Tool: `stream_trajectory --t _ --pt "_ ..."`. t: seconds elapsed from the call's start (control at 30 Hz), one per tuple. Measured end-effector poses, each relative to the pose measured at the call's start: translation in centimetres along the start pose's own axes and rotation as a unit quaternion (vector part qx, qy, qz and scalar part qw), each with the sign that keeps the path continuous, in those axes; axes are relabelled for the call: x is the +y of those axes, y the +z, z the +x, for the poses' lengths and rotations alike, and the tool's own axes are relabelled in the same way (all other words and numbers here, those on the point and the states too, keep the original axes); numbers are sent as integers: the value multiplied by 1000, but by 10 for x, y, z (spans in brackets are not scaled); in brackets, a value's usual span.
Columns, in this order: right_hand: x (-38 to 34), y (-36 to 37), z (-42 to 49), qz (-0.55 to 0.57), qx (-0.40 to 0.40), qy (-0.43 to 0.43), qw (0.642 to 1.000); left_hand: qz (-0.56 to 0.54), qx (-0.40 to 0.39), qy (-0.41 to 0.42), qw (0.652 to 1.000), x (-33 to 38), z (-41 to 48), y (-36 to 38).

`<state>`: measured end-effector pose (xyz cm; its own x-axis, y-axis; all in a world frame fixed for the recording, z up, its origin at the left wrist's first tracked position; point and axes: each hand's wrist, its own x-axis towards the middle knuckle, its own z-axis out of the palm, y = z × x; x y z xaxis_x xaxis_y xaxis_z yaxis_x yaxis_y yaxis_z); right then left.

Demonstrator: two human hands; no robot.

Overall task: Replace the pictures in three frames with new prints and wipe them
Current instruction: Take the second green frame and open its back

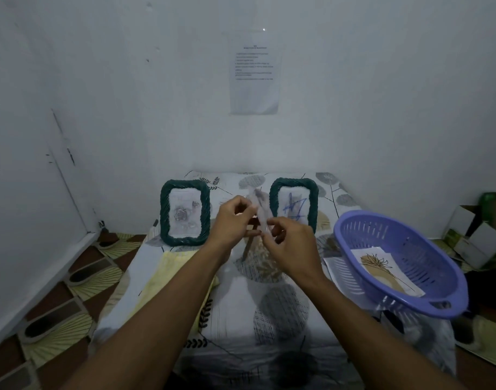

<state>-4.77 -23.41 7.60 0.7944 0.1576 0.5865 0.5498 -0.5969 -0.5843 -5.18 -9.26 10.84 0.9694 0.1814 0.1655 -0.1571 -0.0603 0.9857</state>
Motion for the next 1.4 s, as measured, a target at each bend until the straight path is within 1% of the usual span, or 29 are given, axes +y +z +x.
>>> stream_trajectory --t 0.07,0.1,0.2,0.27,0.33,0.37,0.4,0.43,0.5,0.53,0.6,0.67,0.73,0.8,0.9,1.03,1.2,1.4 --pt "5 -2 2 22 20 56 998 50 -18 35 998 -4 0 -3" --pt "10 -2 2 39 27 92 995 95 -7 63 993 -9 1 -5" --pt "23 1 -4 122 19 222 967 209 74 147 964 -30 -5 -13" --pt "30 4 -10 190 18 293 937 269 111 164 943 -47 -12 -16" --pt "33 6 -12 244 24 336 909 328 129 122 928 -60 -17 -18" --pt "32 6 -12 271 32 349 896 343 132 90 926 -65 -19 -18" --pt "31 7 -12 294 40 361 884 336 128 54 932 -67 -21 -17" --pt "31 7 -11 312 46 373 872 302 120 23 945 -67 -24 -15" --pt "33 10 -12 328 40 392 859 190 100 -20 976 -66 -22 -14" --pt "36 11 -12 328 28 396 857 156 88 -27 983 -67 -20 -14" --pt "37 11 -14 317 -1 396 862 152 75 -16 985 -67 -18 -16" --pt "36 7 -12 298 -17 370 880 154 66 -5 986 -65 -17 -16" --pt "33 3 -7 281 -18 335 899 148 58 10 987 -64 -18 -15" --pt "30 3 -1 272 -4 316 909 135 58 28 989 -63 -18 -12" --pt "25 6 5 267 16 309 913 134 75 49 987 -60 -18 -5" --pt "24 11 8 266 39 306 913 125 103 48 986 -55 -18 2" --pt "23 16 4 231 43 278 931 170 126 103 972 -63 -12 4" --pt "29 18 2 210 25 270 939 208 160 93 961 -71 -7 4"
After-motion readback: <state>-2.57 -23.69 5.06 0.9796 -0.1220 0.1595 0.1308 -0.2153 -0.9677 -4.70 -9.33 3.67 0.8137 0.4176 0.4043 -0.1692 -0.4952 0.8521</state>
